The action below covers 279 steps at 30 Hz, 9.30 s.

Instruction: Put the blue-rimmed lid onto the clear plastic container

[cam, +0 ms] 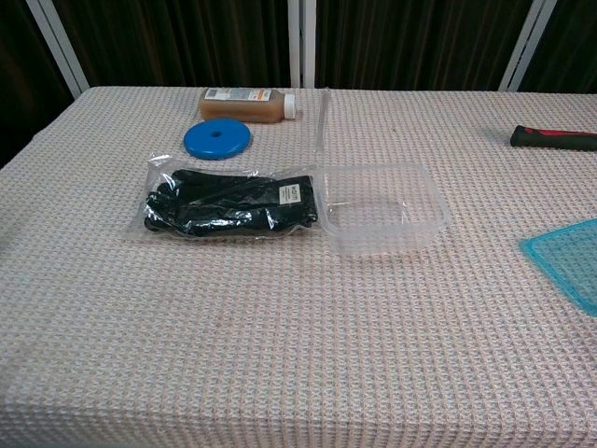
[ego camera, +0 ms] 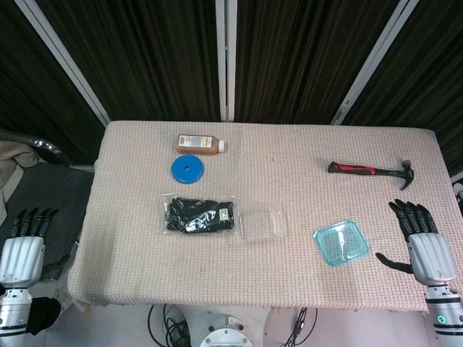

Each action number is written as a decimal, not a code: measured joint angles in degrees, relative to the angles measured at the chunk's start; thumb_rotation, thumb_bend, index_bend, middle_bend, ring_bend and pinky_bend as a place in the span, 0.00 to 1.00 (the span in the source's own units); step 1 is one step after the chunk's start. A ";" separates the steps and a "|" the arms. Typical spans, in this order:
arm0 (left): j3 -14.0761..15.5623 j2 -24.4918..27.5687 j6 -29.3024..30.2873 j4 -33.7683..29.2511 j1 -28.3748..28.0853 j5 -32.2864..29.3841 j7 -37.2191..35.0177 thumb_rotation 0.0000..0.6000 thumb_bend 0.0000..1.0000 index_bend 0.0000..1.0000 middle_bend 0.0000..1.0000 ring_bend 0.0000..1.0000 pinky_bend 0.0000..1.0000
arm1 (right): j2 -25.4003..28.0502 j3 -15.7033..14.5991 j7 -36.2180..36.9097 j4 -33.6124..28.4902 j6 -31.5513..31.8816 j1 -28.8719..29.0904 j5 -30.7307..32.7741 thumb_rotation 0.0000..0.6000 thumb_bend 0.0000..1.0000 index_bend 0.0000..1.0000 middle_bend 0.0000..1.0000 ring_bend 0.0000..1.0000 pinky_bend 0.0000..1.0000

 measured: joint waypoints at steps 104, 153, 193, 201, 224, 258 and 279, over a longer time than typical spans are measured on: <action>0.14 -0.76 -1.12 -2.47 0.15 -0.33 2.63 1.00 0.03 0.14 0.12 0.05 0.00 | -13.41 -5.66 5.32 24.14 -34.11 24.58 -1.32 1.00 0.00 0.00 0.05 0.00 0.00; 0.18 0.12 -0.56 -3.23 0.24 1.02 2.45 1.00 0.03 0.14 0.12 0.05 0.00 | -5.32 -4.85 6.81 14.15 -25.13 25.60 -4.09 1.00 0.15 0.00 0.28 0.00 0.00; 0.52 -1.83 -0.78 1.30 1.12 0.47 -2.19 1.00 0.03 0.14 0.12 0.05 0.00 | -14.34 2.97 -22.05 4.62 -47.18 48.55 24.12 1.00 0.15 0.00 0.26 0.00 0.00; 0.41 -1.71 -0.70 1.05 1.10 0.52 -1.90 1.00 0.03 0.14 0.12 0.05 0.00 | -14.87 2.29 -20.99 5.57 -47.12 48.82 24.11 1.00 0.15 0.00 0.26 0.00 0.00; 0.51 -2.08 -0.83 1.61 1.30 0.34 -2.31 1.00 0.03 0.14 0.12 0.05 0.00 | -17.38 1.51 -19.97 8.80 -46.79 49.79 23.65 1.00 0.14 0.00 0.24 0.00 0.00; 0.37 -2.09 -0.74 1.82 1.47 0.11 -2.71 1.00 0.03 0.14 0.12 0.05 0.00 | -13.20 -0.78 -14.02 3.78 -38.01 44.25 13.54 1.00 0.00 0.00 0.18 0.00 0.00; 0.50 -1.83 -0.10 0.73 1.74 0.56 -1.66 1.00 0.03 0.14 0.12 0.05 0.00 | -13.76 -5.81 -2.80 3.65 -32.73 38.89 -2.52 1.00 0.00 0.00 0.22 0.00 0.00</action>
